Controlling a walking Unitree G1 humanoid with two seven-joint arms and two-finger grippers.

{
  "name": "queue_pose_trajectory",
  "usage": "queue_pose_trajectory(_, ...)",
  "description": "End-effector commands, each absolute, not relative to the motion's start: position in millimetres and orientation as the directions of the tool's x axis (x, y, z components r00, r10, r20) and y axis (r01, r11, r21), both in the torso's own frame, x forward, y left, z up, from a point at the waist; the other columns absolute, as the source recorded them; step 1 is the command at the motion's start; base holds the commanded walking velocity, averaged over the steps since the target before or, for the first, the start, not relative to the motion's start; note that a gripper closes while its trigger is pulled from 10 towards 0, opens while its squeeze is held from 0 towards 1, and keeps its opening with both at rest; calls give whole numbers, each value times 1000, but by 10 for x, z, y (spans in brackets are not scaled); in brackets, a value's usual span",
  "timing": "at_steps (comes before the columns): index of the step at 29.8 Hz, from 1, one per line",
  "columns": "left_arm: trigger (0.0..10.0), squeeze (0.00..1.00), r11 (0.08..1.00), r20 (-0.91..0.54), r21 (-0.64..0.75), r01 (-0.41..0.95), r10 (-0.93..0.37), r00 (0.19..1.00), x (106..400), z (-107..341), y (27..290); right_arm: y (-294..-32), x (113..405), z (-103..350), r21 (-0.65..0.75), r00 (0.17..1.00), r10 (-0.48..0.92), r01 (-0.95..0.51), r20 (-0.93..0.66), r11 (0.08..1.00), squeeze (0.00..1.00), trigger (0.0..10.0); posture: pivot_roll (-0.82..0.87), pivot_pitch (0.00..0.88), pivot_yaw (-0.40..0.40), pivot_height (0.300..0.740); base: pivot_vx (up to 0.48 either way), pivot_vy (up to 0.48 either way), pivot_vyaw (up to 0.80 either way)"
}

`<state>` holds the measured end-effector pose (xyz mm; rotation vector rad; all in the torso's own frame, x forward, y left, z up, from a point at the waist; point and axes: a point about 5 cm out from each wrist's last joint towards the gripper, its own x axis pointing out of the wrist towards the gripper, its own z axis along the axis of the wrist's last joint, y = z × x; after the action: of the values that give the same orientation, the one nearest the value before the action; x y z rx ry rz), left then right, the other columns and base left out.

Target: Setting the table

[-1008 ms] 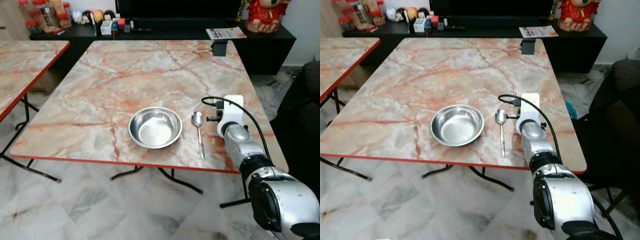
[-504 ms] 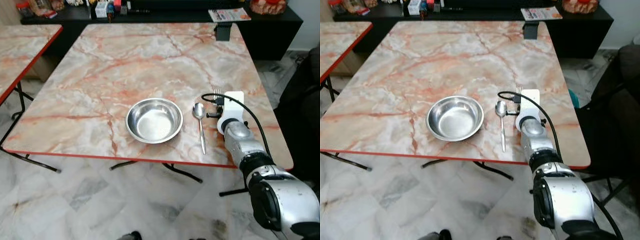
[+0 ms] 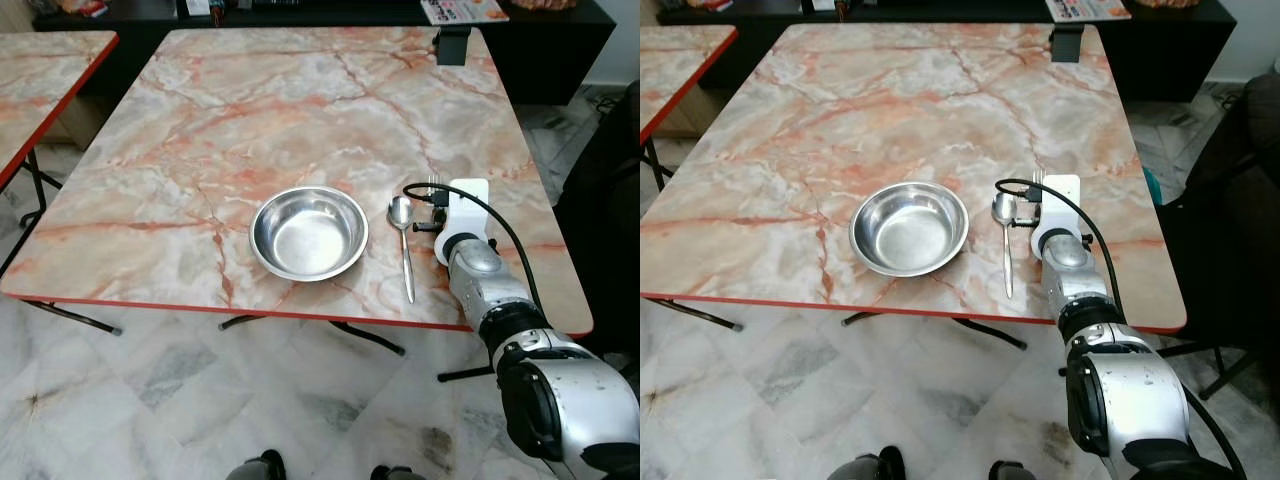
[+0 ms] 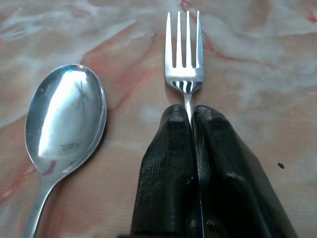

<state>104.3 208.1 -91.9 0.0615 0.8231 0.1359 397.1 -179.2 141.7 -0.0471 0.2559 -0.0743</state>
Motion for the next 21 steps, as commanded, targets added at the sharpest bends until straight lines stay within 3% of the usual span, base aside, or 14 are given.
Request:
queue_pose_trajectory(1,10000,0,990,-752,102,-96,140,645,949,-955,2062,-1768,3963,1384,-54,959,-71,59,-275,997,714,10000,27,245,28,740,0,0,0)
queue_pose_trajectory(2,10000,0,990,-752,102,-97,140,644,951,-955,2060,-1765,3962,1381,-54,958,-70,57,-277,997,1000,10000,29,247,27,740,0,0,0)
queue_pose_trajectory(17,10000,0,989,-753,102,-110,149,641,985,-953,2060,-1735,3983,1426,-44,962,-61,51,-267,998,1000,10000,32,234,20,740,0,0,0)
queue_pose_trajectory(18,10000,0,989,-753,102,-110,149,641,997,-953,2059,-1731,3987,1437,-44,963,-57,48,-262,998,706,10000,32,227,20,740,0,0,0)
queue_pose_trajectory(21,10000,0,989,-753,101,-110,148,641,1010,-952,2057,-1727,3991,1447,-44,965,-53,43,-258,998,706,10000,32,227,20,740,0,0,0)
